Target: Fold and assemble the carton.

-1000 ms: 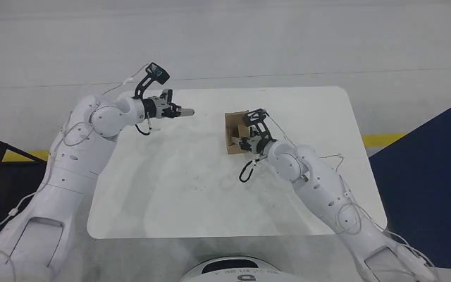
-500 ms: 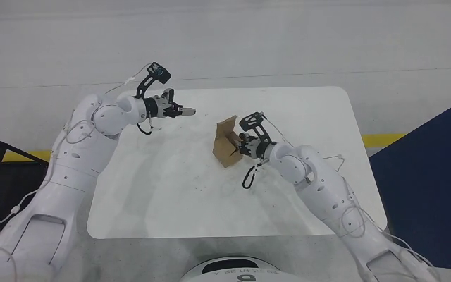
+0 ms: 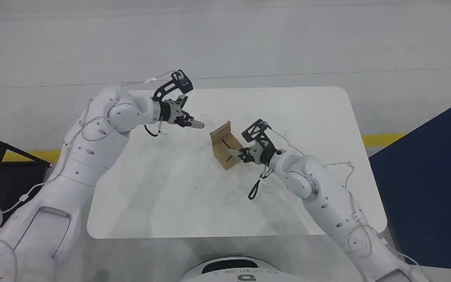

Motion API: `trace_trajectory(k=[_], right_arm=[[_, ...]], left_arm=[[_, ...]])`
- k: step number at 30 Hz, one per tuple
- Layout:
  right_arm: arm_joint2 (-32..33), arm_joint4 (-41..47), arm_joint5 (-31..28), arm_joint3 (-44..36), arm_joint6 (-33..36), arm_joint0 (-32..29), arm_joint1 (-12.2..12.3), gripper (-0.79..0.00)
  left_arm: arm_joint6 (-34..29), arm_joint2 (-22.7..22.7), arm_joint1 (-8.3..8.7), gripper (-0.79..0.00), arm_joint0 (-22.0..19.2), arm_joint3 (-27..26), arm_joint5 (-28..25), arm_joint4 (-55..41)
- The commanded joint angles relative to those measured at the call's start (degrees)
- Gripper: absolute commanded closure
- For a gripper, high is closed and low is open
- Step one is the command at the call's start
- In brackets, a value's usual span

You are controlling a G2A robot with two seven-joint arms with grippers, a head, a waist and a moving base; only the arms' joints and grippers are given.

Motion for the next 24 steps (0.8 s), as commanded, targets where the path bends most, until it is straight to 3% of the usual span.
trace_trajectory(k=[1,9,13,15,24], right_arm=[[1.6,-0.7,-3.6,-0.4,-2.7,-1.9,0.5,-0.785],[4.4,-7.8,-7.1,-0.6,-7.5,-5.8,1.7,-0.785],[2.8,-12.0,0.0,1.0,-4.8,-4.8,1.2,-0.785],[1.6,-10.9,0.4,2.0,-4.5,-3.5,0.8,-0.785],[1.4,-10.6,0.4,2.1,-4.7,-3.4,0.7,-0.785]], left_arm=[[-0.9,2.0,-0.77,-0.785,-1.8,0.3,-0.6,0.7],[-2.4,7.9,-3.66,-0.785,-7.1,3.6,-2.5,0.8],[-3.2,9.8,-4.71,-0.785,-8.9,4.9,-5.0,0.0],[-4.0,10.8,-5.18,-0.785,-9.9,5.5,-6.7,-0.2],[-3.9,10.4,-5.36,-0.785,-11.0,6.9,-5.8,-0.4]])
